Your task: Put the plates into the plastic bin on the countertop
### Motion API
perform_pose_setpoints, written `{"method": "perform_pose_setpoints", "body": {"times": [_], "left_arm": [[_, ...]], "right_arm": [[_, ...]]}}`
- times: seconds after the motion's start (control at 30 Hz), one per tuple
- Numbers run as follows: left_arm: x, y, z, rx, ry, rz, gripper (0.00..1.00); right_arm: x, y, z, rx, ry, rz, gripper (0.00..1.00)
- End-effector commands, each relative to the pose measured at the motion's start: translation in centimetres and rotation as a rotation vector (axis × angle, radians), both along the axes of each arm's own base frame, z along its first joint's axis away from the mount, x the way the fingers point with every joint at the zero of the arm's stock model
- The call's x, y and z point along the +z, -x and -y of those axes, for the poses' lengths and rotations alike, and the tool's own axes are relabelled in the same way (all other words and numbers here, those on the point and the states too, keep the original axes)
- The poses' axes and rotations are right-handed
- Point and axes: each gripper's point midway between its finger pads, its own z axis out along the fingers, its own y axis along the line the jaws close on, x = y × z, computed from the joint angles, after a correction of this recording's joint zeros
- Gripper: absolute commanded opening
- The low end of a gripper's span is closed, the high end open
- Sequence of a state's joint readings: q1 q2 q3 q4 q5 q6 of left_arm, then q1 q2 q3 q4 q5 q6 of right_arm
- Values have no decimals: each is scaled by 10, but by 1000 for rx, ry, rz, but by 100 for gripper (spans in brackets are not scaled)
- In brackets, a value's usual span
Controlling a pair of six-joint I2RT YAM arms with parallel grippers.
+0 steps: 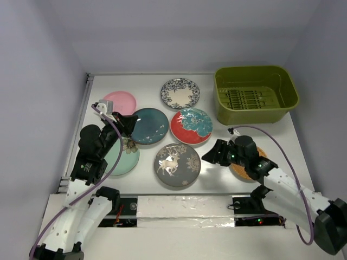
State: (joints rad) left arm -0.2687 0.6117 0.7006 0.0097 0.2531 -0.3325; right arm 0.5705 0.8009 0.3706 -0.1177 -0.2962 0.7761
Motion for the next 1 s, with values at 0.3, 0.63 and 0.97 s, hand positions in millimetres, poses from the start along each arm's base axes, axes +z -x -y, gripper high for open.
{"method": "perform_pose_setpoints", "body": {"times": [0.3,0.63,0.97], "left_arm": [[15,5,-2,-1,-4,64,11],[19,6,-4,11,-6,82,12],[25,9,-11,45,1,110,13]], "right_arm": [[-36,-13,-33,64,-120,-37,60],[-85,-10,-54,118,-161,-143,32],[-76,6,-27,66,-37,-150,0]]}}
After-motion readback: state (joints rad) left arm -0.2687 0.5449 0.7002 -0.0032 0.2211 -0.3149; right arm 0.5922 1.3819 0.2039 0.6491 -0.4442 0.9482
